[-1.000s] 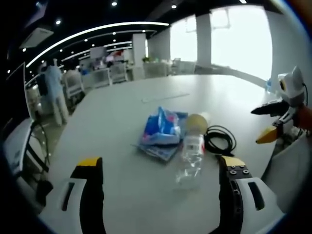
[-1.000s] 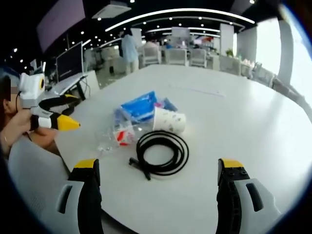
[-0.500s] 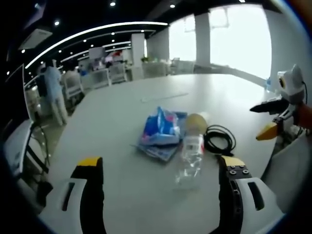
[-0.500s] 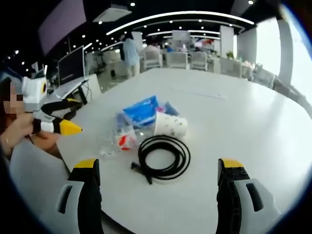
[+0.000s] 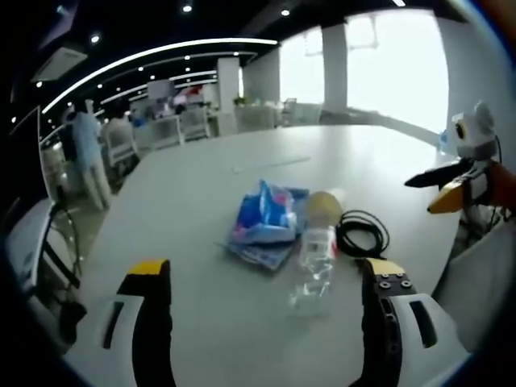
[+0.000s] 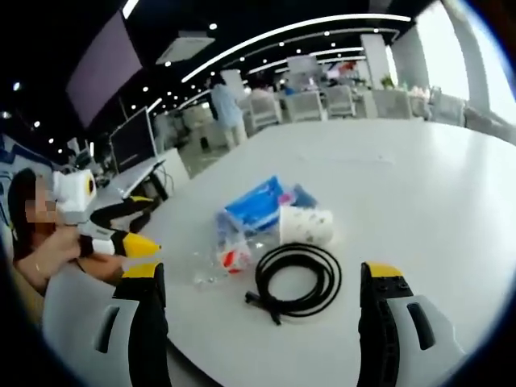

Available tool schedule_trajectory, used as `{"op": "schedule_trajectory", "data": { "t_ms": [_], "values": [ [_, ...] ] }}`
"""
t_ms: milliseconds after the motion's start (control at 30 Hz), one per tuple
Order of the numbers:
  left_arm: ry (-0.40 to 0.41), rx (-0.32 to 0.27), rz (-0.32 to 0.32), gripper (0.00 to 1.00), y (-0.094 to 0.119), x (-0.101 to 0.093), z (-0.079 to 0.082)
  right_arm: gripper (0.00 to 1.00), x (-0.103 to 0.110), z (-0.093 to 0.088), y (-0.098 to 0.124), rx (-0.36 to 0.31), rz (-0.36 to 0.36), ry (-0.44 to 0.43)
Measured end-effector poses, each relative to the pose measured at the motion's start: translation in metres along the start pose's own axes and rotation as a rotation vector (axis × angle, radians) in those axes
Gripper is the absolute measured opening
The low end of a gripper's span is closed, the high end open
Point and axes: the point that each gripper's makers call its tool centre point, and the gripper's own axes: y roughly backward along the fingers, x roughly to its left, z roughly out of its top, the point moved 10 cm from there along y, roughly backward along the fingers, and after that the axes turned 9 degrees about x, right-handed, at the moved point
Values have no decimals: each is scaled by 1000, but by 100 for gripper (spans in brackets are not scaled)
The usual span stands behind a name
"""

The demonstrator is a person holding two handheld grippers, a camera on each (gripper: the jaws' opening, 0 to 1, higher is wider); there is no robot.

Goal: Arrange the tabletop items into an orderly group along one side of the table until the central work area is clear of visible clutter.

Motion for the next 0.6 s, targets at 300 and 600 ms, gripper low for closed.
{"op": "schedule_trajectory", "data": {
  "t_ms": [300, 600],
  "values": [
    [-30, 12, -5, 97, -1, -3, 1, 99, -2, 21, -12, 13, 36, 92],
    [5, 15, -18, 96, -2, 0, 0, 99, -4, 40, -29, 22, 54, 140]
  ]
}}
